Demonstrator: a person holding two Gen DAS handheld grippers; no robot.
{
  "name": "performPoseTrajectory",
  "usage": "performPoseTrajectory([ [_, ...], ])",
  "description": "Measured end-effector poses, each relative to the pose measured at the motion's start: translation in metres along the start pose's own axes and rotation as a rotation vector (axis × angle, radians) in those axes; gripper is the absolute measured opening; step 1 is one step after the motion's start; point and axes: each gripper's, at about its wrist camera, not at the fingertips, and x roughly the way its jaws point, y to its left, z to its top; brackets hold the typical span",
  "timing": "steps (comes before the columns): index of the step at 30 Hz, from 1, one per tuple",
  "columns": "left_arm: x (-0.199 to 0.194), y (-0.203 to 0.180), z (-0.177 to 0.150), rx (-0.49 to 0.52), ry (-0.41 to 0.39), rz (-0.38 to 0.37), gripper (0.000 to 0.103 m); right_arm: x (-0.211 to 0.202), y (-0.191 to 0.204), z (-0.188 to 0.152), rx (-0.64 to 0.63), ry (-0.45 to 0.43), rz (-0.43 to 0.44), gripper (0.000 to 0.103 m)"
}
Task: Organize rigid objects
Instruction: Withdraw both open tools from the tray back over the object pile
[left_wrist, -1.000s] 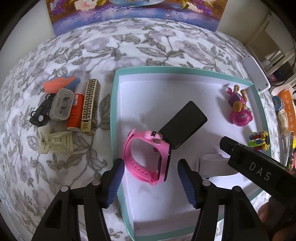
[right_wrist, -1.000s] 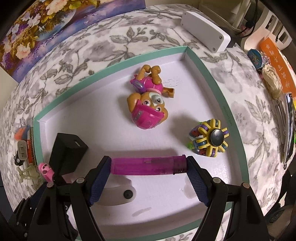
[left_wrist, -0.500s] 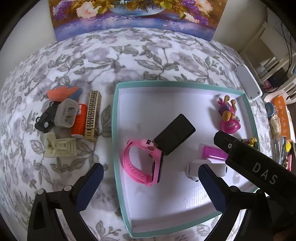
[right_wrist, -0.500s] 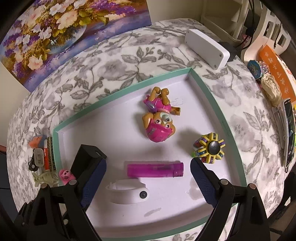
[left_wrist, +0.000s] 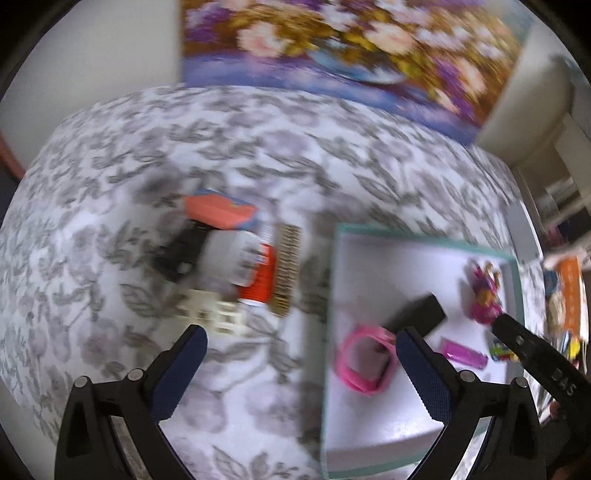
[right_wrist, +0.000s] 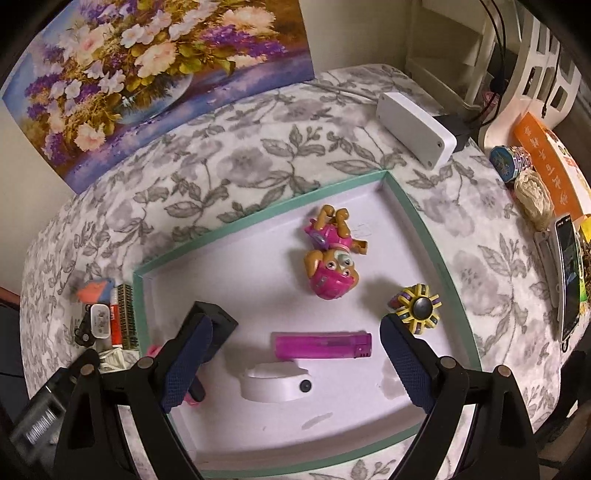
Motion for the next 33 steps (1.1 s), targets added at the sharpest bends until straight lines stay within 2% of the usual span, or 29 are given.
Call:
performPoseTrajectory([
  [7,-0.014,0.057,0.009,-0.135,-0.051,0.051,0.103,0.001,0.028,-0.007,-0.048,0.006,0.009,0.093],
  [16,-0.024,0.115,0.015,-0.251,-0.081,0.106,0.103,0.011,0.095,-0.025,-0.131,0.019,0.073,0.093],
  [24,-0.018,0.137,0.017,-0.288,-0.066,0.079,0.103,0.024,0.150,-0.039,-0.237,0.020,0.100,0.093],
  [33,0.016,0.135,0.010,-0.310,0.032,0.004,0.103,0.042,0.156,-0.045,-0.249,0.057,0.043,0.093],
])
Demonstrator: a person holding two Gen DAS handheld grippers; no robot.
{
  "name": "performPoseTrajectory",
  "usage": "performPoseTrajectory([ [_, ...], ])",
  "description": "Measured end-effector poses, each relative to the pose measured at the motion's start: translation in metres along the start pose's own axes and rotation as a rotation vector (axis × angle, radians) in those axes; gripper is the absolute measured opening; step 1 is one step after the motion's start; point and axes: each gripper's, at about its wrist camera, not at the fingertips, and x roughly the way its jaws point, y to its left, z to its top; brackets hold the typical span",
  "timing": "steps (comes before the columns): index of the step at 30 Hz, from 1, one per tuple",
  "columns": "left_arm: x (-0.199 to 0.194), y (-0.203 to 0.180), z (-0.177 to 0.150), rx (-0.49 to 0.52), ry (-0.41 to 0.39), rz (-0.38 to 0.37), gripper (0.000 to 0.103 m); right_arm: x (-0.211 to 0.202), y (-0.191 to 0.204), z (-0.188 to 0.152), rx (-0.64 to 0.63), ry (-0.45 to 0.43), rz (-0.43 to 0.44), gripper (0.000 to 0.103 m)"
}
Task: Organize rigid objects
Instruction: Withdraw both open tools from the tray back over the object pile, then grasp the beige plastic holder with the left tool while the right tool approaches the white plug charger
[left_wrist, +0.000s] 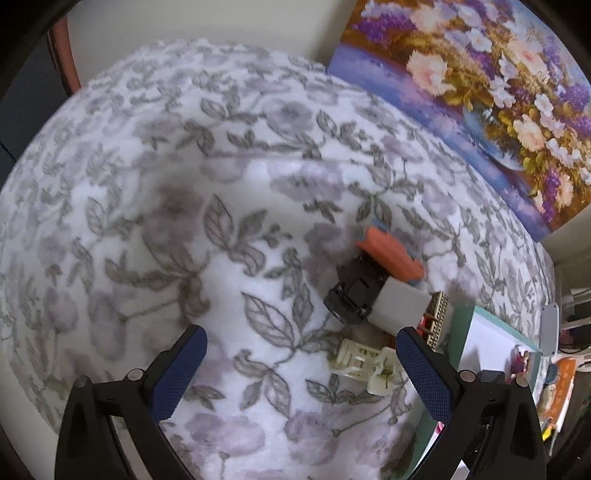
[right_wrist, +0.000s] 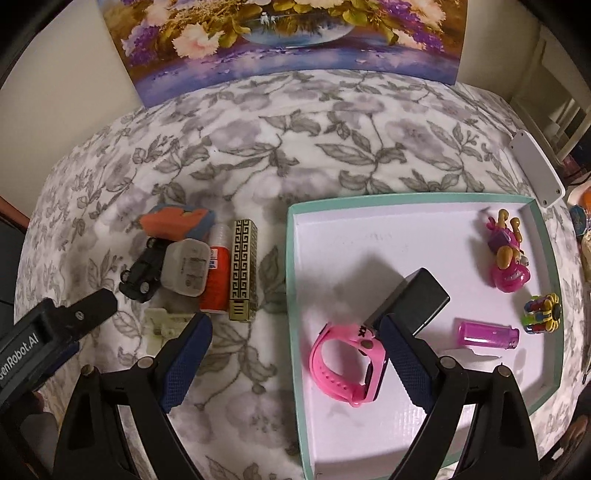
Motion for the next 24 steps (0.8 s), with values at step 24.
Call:
performPoseTrajectory([
  [24,0.032,-0.047,-0.019,0.095,0.060,-0.044,0.083,-0.003,-0.041,0.002,0.042,0.006,-0.042,0.093],
])
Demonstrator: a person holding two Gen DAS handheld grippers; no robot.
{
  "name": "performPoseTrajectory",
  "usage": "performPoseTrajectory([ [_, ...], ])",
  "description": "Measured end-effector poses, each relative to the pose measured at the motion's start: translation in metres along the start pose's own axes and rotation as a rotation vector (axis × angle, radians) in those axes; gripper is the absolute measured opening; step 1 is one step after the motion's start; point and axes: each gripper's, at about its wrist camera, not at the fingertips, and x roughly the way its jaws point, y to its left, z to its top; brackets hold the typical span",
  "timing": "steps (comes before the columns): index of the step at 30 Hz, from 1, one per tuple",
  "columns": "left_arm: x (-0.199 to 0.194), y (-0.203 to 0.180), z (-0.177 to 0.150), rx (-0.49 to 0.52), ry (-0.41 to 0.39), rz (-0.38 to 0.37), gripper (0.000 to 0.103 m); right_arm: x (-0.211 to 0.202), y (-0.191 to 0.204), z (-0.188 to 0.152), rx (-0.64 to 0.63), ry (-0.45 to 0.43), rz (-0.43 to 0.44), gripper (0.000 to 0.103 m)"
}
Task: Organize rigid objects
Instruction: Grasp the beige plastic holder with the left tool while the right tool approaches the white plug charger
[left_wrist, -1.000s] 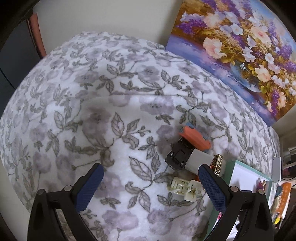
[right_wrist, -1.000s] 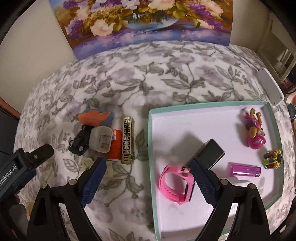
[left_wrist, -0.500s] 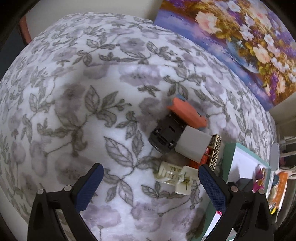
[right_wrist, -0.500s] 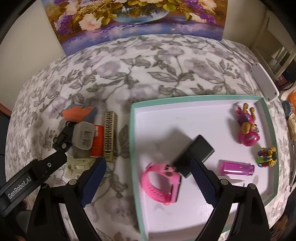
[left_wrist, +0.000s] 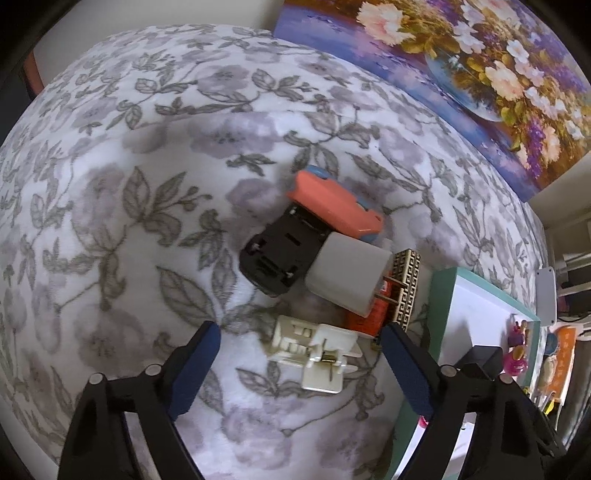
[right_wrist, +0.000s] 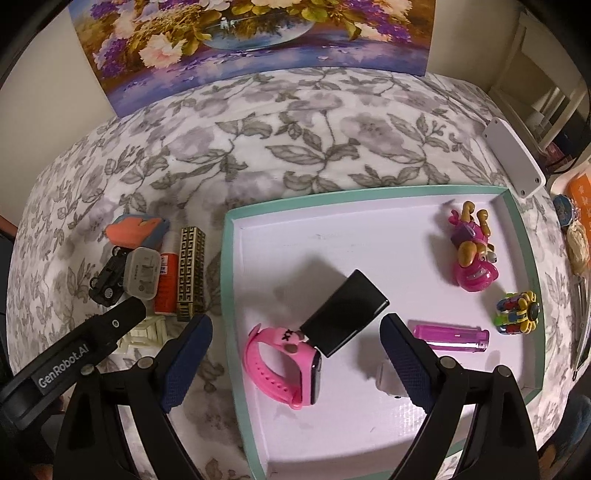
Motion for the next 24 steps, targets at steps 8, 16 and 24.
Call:
performPoseTrajectory([
  [8,0.004,-0.008,0.000,0.022,-0.007,-0.009,0.066,0.001,-0.003,0.000,0.013,0.006,0.004,0.093],
  [16,0.003,-0.010,-0.001,0.047,-0.010,-0.016,0.044,0.001,-0.002,-0.001,0.017,0.000,0.016,0.092],
  [24,-0.017,0.007,0.005,0.003,-0.047,-0.052,0.043,-0.010,0.016,0.001,-0.009,-0.059,0.082,0.092],
])
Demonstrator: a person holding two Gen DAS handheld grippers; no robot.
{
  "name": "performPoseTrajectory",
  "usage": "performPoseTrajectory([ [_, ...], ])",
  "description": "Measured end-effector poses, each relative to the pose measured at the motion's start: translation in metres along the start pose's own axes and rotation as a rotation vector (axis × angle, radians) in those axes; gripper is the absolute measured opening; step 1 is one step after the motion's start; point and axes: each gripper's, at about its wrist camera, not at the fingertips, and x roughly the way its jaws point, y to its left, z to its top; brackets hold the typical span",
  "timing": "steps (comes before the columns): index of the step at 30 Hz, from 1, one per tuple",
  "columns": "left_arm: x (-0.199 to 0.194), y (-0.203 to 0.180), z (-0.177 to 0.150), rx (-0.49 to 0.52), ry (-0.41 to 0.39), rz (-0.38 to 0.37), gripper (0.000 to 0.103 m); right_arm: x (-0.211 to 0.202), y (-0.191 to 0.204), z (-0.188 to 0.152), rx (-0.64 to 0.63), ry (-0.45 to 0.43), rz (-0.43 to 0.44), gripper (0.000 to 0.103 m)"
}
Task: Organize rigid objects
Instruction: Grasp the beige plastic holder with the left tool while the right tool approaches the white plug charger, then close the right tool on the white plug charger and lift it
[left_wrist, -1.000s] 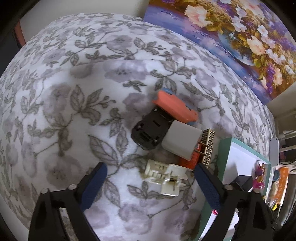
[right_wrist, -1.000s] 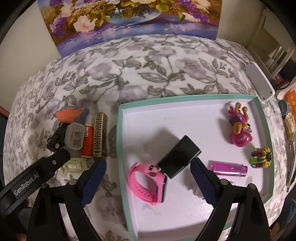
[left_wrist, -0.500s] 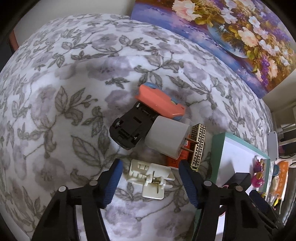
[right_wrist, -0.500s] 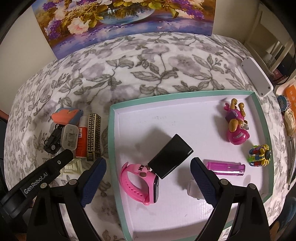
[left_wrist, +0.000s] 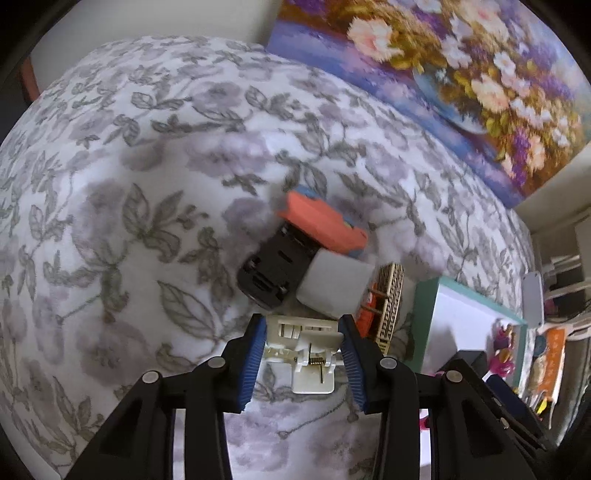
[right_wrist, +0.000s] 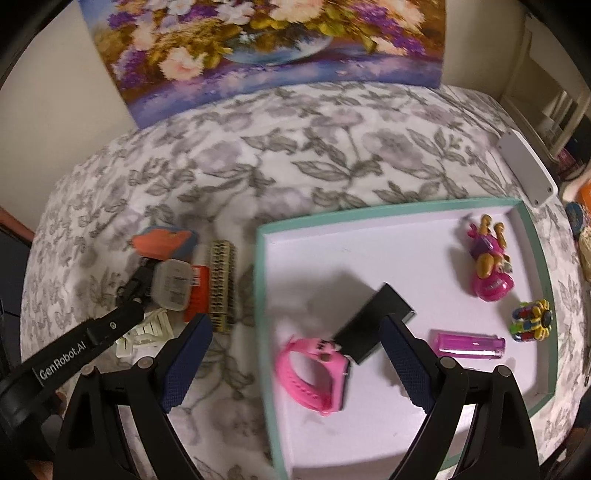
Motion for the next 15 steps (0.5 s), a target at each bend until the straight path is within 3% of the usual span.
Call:
performPoseTrajectory([
  [8,-0.022,0.032,0.011,-0.091,-0.050,-0.029,0.043,0.001,0.039,0.002,-0.069,-0.033,0.066,0.092],
  [15,-0.039,0.061,0.019,-0.165,-0.100,-0.030,0.043,0.017,0.083,0.006,-0.190,-0.046,0.038,0.092],
])
